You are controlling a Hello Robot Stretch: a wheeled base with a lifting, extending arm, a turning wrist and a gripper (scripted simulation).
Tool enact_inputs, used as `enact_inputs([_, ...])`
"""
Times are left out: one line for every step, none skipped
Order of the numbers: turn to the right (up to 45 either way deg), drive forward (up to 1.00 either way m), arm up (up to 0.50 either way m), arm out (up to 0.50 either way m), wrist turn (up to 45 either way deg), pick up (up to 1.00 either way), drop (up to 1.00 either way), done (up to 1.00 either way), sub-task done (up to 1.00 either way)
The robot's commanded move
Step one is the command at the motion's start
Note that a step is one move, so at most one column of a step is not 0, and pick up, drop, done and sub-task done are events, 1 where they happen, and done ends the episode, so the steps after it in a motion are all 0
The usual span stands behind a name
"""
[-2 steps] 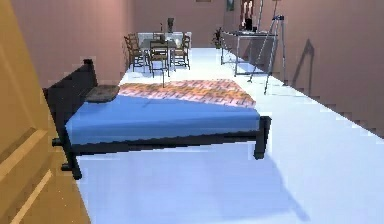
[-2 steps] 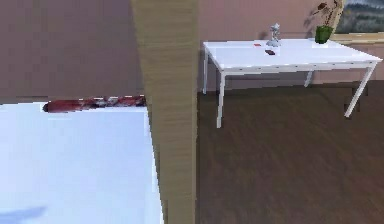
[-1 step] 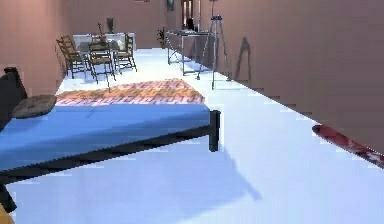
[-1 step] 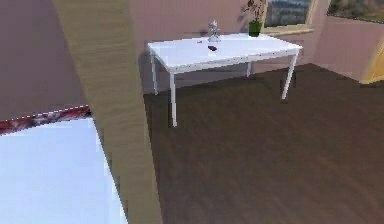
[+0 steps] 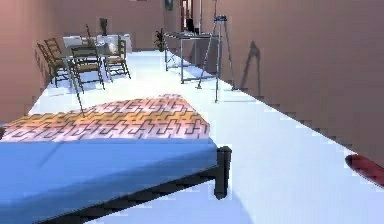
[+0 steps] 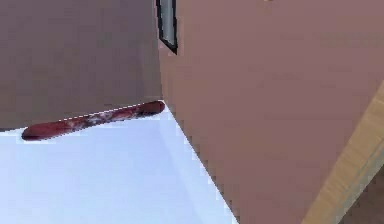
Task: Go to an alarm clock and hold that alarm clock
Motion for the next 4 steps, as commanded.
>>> enact_inputs([39.0, 0.00, 0.00, 0.00, 0.0, 0.00, 0.00, 0.00, 0.00])
enact_inputs([0.0, 1.00, 0.00, 0.00, 0.0, 0.00, 0.00, 0.00, 0.00])
enact_inputs([0.0, 0.15, 0.00, 0.00, 0.0, 0.00, 0.00, 0.00, 0.00])
enact_inputs([-15.0, 0.00, 0.00, 0.00, 0.0, 0.00, 0.00, 0.00, 0.00])
